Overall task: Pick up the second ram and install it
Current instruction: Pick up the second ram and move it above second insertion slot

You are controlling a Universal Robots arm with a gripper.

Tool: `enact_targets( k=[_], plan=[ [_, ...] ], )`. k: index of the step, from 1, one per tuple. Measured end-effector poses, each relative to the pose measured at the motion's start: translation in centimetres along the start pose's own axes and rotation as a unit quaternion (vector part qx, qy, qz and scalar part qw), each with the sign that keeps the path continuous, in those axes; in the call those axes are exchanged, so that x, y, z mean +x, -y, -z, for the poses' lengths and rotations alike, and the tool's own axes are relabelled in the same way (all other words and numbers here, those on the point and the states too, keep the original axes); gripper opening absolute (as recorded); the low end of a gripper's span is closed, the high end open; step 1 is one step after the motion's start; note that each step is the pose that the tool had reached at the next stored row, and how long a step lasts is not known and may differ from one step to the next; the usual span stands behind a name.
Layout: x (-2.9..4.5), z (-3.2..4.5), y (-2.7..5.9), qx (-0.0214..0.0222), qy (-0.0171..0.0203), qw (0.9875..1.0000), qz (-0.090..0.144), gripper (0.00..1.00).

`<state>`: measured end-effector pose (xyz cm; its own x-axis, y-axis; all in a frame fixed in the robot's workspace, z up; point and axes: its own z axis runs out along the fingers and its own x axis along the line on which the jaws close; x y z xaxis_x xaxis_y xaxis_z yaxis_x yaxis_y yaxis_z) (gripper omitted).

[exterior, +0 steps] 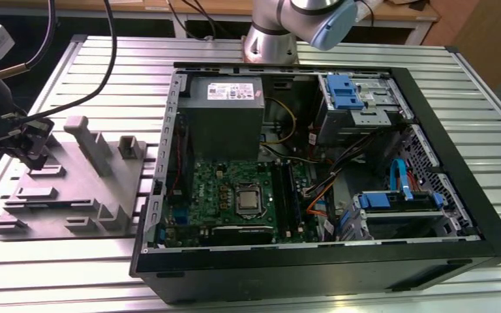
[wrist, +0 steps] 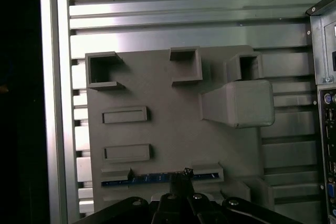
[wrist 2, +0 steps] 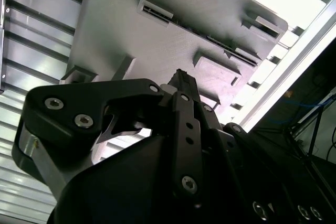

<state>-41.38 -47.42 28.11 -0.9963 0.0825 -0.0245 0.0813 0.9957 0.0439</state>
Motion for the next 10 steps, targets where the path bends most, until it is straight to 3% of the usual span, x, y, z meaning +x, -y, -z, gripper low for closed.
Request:
enact_targets(
  k=[10],
  plan=[
    [0.0, -0.01, 0.0, 0.0, -0.0001, 1.0, 0.001, 0.1]
  ],
)
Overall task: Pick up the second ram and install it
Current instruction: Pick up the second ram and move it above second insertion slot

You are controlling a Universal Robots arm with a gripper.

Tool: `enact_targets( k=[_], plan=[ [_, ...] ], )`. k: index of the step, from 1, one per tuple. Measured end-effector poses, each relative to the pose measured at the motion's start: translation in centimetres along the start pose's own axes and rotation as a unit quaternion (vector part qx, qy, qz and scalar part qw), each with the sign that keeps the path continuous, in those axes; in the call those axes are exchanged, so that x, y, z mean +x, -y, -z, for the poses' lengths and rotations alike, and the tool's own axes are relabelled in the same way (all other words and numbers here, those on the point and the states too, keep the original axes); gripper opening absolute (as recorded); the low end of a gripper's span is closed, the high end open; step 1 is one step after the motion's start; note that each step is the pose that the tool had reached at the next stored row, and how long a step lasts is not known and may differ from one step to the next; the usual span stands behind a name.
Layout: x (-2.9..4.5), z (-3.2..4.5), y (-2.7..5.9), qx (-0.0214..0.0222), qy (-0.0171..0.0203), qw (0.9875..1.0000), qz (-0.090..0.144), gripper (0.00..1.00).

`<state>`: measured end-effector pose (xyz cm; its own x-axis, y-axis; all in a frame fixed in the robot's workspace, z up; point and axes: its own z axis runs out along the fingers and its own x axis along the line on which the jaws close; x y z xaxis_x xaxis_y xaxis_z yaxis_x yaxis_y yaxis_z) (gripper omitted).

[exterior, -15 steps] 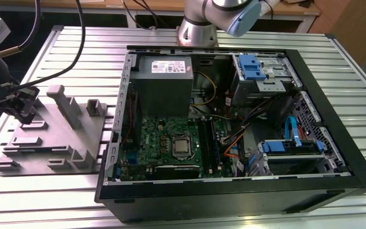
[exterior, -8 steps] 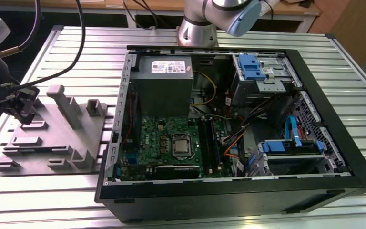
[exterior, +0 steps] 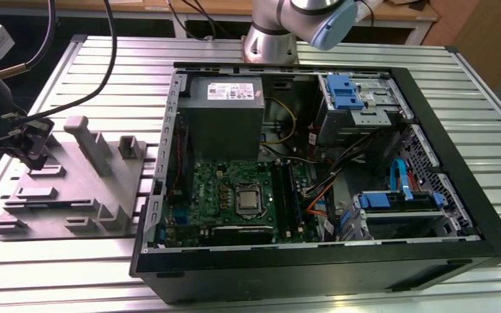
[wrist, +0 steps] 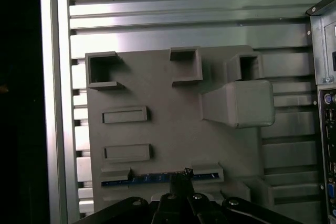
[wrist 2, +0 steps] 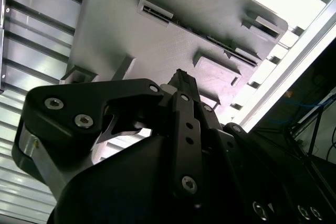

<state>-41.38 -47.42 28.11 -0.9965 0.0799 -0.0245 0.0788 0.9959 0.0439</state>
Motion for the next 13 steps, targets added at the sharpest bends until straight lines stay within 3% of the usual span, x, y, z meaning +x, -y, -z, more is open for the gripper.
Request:
enact_targets(
  k=[3, 7, 10, 13],
  plan=[
    [0.0, -0.01, 0.0, -0.0003, -0.0009, 0.9998, 0.021, 0.1],
    [-0.01, -0.05, 0.01, 0.0011, -0.0023, 0.9984, 0.057, 0.1],
    [0.0, -0.05, 0.01, 0.003, -0.0034, 0.9966, 0.082, 0.1],
    [0.01, -0.07, 0.0, 0.0032, -0.0046, 0.994, 0.109, 0.1]
  ],
)
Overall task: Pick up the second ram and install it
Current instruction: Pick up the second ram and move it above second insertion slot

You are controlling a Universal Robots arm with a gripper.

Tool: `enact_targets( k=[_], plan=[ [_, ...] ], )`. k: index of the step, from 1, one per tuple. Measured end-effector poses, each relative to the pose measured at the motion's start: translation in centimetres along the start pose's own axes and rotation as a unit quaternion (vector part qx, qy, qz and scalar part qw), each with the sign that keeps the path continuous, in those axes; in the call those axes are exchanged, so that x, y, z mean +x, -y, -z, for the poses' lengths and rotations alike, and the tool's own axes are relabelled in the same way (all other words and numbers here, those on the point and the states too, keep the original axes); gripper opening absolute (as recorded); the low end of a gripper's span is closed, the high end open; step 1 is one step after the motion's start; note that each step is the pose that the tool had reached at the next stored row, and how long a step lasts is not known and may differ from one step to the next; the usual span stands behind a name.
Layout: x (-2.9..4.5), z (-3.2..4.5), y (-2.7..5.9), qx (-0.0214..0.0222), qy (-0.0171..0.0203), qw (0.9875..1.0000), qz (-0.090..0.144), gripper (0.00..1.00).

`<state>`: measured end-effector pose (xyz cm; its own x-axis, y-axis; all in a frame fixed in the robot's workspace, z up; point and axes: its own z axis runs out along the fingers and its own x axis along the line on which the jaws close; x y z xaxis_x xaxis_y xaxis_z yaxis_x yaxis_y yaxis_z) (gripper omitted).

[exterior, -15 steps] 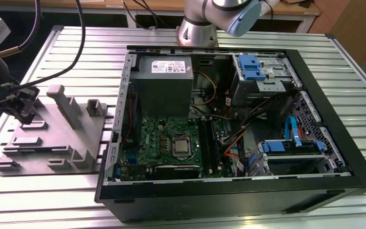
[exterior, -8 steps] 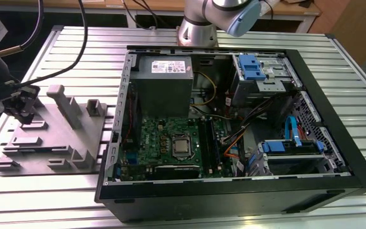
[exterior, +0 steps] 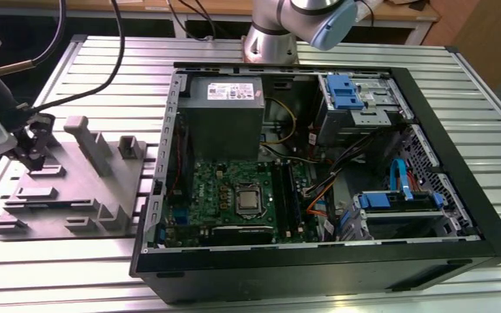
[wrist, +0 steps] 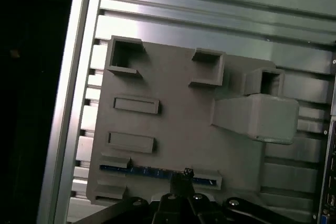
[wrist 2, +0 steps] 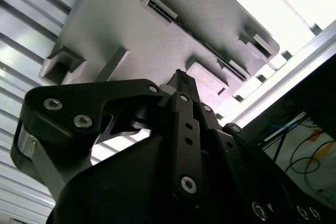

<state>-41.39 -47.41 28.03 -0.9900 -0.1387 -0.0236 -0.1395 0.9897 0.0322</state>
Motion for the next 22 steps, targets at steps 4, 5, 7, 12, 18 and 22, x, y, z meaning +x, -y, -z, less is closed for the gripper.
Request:
enact_targets(
  k=[4, 5, 7, 12, 18, 22],
  plan=[
    [0.0, -0.05, 0.0, -0.0004, -0.0012, 0.9994, 0.036, 0.1],
    [0.0, -0.07, 0.0, -0.0005, -0.0014, 0.999, 0.045, 0.1],
    [0.0, -0.11, 0.01, -0.0009, -0.0021, 0.998, 0.064, 0.1],
    [0.0, -0.23, 0.01, -0.002, -0.0034, 0.9941, 0.108, 0.1],
    [0.0, -0.31, 0.01, -0.0028, -0.0053, 0.9867, 0.163, 0.1],
    [0.0, -0.39, 0.01, -0.0031, -0.0067, 0.98, 0.199, 0.1]
  ],
)
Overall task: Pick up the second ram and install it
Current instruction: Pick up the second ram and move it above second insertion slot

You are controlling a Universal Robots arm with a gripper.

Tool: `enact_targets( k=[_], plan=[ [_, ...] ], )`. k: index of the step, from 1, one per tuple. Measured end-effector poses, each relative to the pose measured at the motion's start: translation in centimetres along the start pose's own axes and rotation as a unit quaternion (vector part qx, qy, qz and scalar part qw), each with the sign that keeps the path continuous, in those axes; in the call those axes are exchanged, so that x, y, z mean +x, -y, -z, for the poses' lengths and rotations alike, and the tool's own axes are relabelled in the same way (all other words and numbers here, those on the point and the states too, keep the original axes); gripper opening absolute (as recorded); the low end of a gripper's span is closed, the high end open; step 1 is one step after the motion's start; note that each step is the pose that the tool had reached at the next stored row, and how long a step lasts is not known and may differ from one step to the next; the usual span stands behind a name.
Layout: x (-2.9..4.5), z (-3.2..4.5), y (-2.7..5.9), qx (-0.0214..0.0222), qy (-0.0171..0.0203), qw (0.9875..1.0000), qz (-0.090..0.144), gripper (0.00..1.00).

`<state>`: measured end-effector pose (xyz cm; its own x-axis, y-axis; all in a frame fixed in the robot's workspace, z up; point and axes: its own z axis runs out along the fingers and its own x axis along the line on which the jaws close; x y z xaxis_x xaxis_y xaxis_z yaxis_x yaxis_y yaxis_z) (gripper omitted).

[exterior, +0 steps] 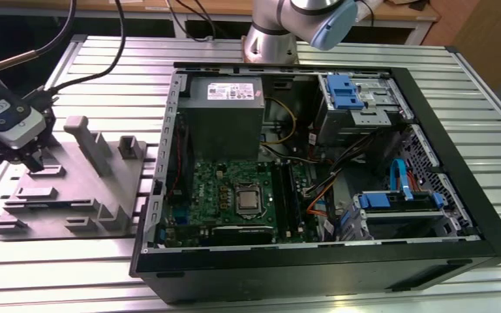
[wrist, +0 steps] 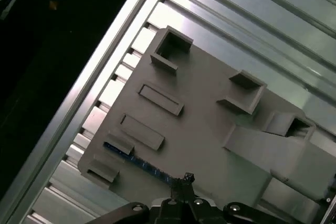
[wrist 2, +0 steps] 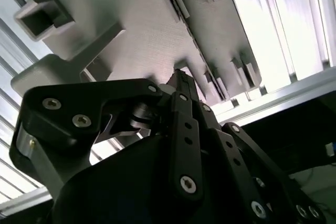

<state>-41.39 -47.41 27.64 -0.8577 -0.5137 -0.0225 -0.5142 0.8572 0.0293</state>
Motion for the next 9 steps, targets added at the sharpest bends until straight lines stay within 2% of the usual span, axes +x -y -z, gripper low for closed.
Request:
enact_targets(
  k=[4, 9],
  plan=[
    [0.0, -0.08, 0.0, -0.0001, -0.0016, 0.9994, 0.036, 0.1],
    [0.0, -0.18, 0.01, 0.0012, -0.0056, 0.9969, 0.079, 0.1]
  ],
)
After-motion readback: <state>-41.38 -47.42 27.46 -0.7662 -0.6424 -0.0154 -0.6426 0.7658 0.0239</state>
